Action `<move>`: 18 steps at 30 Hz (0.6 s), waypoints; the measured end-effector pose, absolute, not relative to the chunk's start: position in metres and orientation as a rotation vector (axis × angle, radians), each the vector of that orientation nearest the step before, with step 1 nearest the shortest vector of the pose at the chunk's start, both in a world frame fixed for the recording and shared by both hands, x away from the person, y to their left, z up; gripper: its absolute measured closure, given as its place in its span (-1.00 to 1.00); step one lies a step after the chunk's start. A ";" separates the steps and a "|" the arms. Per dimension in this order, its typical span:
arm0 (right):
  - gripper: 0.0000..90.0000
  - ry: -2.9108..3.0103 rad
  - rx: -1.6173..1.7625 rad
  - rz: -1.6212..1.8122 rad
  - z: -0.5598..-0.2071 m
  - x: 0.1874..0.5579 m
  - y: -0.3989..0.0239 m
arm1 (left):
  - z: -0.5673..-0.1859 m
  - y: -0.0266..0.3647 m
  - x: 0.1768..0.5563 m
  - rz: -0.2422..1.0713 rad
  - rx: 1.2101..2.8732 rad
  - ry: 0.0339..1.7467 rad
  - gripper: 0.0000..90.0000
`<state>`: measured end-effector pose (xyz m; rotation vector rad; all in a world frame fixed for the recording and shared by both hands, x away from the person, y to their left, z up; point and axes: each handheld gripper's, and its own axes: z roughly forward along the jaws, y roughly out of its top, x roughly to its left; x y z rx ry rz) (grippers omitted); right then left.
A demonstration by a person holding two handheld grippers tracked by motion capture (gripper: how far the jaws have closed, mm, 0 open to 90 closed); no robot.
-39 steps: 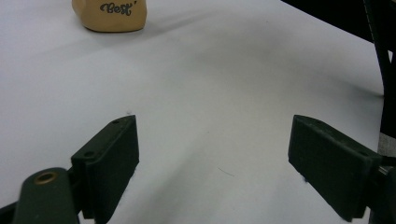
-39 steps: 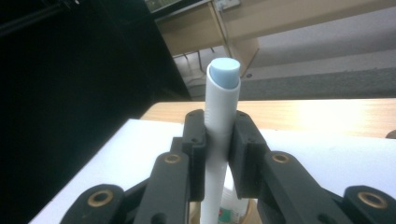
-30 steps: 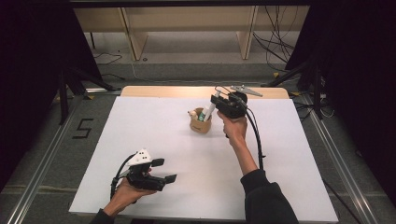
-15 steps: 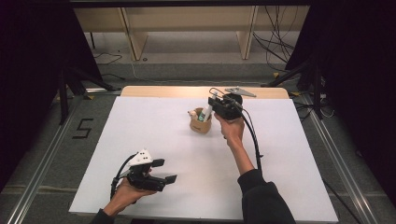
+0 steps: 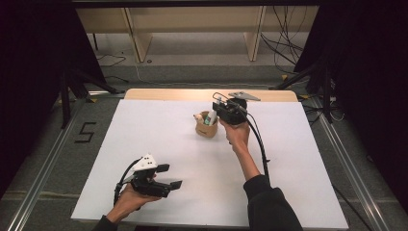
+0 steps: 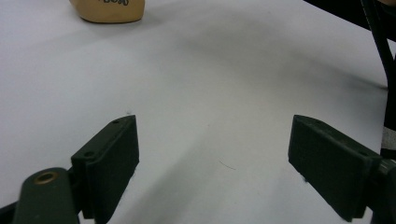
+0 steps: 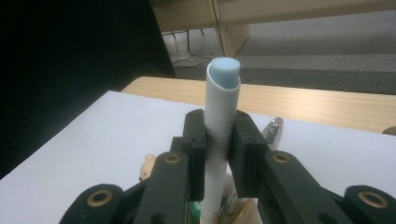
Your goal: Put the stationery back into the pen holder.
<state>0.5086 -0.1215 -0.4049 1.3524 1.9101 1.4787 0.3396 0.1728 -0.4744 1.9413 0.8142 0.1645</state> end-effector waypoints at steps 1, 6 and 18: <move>0.74 1.912 1.355 1.478 -0.405 0.509 -0.121 | -0.475 0.173 0.340 0.164 1.941 0.815 -0.64; 0.74 1.922 1.359 1.471 -0.407 0.509 -0.121 | -0.475 0.173 0.340 0.161 1.938 0.819 -0.64; 0.73 1.947 1.353 1.440 -0.411 0.511 -0.118 | -0.476 0.174 0.341 0.161 1.941 0.821 -0.64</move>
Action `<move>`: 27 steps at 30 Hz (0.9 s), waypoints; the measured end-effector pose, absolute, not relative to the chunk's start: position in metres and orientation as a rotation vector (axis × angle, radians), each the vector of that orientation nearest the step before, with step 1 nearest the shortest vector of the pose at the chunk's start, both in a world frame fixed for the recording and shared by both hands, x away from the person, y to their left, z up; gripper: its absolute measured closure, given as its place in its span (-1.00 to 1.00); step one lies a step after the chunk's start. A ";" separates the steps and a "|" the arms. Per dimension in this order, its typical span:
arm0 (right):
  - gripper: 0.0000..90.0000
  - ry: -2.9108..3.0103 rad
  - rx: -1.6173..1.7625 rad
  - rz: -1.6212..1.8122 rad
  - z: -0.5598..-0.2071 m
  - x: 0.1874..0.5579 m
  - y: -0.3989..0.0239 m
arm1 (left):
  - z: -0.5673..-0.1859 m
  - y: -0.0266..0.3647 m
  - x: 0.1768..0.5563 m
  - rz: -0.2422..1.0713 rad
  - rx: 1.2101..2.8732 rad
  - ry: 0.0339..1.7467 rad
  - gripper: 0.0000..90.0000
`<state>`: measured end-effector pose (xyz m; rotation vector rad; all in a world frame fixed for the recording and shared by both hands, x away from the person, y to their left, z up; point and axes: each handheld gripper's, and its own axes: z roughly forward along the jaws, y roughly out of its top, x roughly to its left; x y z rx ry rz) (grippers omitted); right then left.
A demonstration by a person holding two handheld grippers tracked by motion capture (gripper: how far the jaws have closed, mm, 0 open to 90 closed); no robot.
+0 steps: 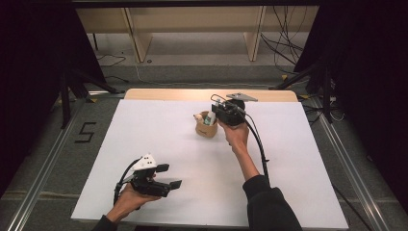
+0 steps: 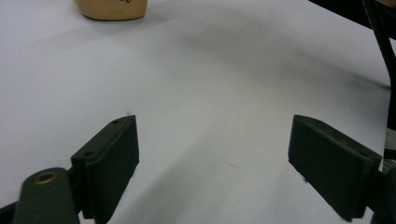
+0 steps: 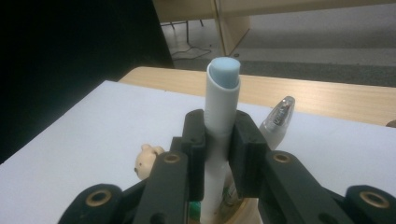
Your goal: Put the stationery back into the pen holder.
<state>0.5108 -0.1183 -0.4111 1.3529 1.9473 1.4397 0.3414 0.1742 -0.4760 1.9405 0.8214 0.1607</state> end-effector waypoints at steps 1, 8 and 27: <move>0.73 1.948 1.354 1.440 -0.411 0.511 -0.118 | -0.476 0.174 0.341 0.160 1.940 0.823 -0.64; 0.73 1.958 1.351 1.425 -0.413 0.511 -0.117 | -0.476 0.175 0.342 0.162 1.945 0.821 -0.64; 0.06 1.951 1.246 1.480 -0.388 0.492 -0.130 | -0.476 0.176 0.342 0.168 1.940 0.824 -0.64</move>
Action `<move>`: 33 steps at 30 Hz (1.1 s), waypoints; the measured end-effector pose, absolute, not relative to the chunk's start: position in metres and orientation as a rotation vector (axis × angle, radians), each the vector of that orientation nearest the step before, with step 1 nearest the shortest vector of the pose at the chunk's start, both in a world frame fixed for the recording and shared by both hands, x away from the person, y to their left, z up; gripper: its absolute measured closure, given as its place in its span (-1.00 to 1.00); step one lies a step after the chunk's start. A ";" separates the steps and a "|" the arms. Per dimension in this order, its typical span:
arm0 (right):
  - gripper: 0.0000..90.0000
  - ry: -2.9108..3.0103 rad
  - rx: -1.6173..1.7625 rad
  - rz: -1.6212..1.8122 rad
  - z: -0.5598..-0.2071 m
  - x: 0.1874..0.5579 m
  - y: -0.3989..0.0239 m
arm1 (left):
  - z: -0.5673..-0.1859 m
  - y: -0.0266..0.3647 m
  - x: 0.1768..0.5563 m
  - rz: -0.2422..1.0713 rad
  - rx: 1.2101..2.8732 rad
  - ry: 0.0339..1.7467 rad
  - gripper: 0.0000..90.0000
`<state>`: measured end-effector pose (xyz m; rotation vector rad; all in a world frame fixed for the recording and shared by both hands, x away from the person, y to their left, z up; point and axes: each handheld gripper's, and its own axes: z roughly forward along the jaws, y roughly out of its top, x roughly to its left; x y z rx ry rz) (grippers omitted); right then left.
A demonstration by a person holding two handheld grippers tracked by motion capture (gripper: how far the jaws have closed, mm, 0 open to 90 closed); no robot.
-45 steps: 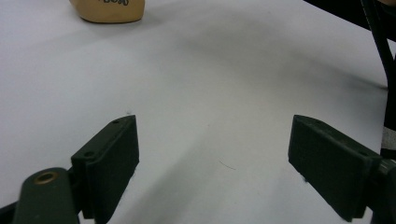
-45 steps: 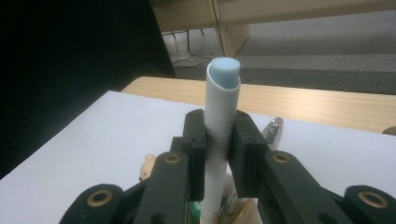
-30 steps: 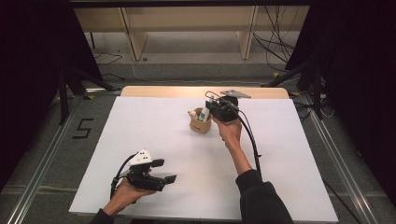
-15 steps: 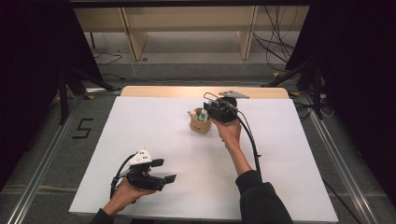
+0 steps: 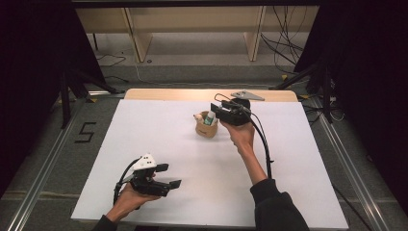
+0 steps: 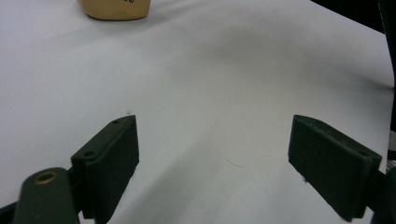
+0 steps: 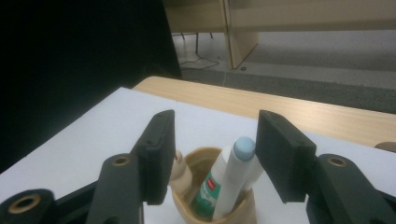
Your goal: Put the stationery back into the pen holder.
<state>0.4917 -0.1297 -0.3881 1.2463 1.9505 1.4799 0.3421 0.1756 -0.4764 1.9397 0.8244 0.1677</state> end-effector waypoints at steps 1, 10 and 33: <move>0.04 1.953 1.243 1.476 -0.387 0.490 -0.131 | -0.476 0.176 0.342 0.167 1.937 0.827 -0.64; -0.06 1.939 1.234 1.505 -0.384 0.469 -0.148 | -0.476 0.178 0.343 0.172 1.931 0.830 -0.64; -0.29 2.107 1.142 1.499 -0.399 0.412 -0.163 | -0.470 0.181 0.340 0.205 1.857 0.804 -0.64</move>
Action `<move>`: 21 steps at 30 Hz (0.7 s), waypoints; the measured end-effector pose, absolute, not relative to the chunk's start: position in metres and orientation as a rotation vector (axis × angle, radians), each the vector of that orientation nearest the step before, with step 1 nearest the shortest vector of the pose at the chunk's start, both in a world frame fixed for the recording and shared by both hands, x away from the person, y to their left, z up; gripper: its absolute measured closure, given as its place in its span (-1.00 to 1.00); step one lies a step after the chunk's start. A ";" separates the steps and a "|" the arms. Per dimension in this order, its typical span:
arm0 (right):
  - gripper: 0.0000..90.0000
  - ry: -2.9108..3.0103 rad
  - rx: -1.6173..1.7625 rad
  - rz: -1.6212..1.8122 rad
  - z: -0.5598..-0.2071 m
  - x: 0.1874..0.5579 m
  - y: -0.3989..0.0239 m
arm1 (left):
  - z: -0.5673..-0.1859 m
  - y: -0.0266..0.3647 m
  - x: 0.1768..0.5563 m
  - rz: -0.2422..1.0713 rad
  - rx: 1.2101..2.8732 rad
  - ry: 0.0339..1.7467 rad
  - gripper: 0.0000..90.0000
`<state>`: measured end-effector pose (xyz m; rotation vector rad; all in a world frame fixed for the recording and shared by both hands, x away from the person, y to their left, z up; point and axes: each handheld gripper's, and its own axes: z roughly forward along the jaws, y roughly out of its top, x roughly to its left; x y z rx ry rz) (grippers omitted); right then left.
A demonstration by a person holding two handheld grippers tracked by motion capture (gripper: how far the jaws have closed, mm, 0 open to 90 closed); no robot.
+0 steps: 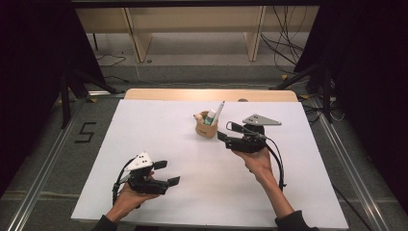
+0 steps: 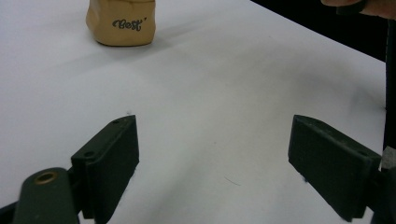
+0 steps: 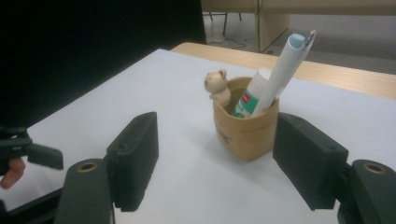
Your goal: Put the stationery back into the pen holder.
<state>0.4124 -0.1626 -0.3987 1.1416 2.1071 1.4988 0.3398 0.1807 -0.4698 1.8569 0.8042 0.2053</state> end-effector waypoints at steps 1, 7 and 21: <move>-0.31 2.110 1.137 1.496 -0.399 0.410 -0.164 | -0.469 0.181 0.340 0.201 1.852 0.807 -0.64; -0.39 2.128 1.124 1.503 -0.404 0.396 -0.171 | -0.469 0.180 0.339 0.192 1.847 0.808 -0.64; -0.47 2.173 1.080 1.518 -0.417 0.367 -0.177 | -0.466 0.184 0.334 0.200 1.842 0.805 -0.64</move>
